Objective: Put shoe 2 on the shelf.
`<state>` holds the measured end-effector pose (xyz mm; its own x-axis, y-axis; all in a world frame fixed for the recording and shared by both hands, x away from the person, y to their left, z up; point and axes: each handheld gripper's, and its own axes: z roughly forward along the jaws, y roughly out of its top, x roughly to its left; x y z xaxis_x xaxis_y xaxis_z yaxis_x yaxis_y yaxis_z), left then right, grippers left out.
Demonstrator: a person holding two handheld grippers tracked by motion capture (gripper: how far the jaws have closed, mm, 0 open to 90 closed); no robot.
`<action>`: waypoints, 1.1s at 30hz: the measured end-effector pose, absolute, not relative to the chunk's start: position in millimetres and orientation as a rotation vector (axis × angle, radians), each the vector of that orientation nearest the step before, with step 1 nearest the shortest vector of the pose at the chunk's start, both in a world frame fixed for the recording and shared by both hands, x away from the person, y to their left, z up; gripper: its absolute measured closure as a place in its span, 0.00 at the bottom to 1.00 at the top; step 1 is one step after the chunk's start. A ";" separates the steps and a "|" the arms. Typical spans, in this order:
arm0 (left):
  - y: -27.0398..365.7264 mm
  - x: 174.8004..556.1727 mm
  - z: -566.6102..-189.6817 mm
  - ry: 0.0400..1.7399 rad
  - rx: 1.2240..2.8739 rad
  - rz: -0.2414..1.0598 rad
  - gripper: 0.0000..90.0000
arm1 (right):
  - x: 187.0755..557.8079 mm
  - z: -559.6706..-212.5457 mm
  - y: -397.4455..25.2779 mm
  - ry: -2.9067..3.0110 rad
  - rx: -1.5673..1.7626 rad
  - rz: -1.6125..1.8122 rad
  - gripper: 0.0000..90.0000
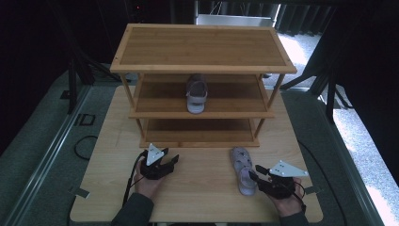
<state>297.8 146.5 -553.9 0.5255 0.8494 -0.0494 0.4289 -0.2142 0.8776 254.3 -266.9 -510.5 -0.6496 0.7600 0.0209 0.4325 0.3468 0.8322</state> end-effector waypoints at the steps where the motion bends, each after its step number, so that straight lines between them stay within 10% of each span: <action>1: 146.5 297.8 -553.8 1.058 1.834 0.567 0.53 | 256.9 -511.5 -265.6 2.247 1.051 1.207 0.67; 33: 146.8 297.7 -553.7 1.060 1.829 0.567 0.53 | 273.6 -517.9 -251.6 2.248 1.064 1.107 0.88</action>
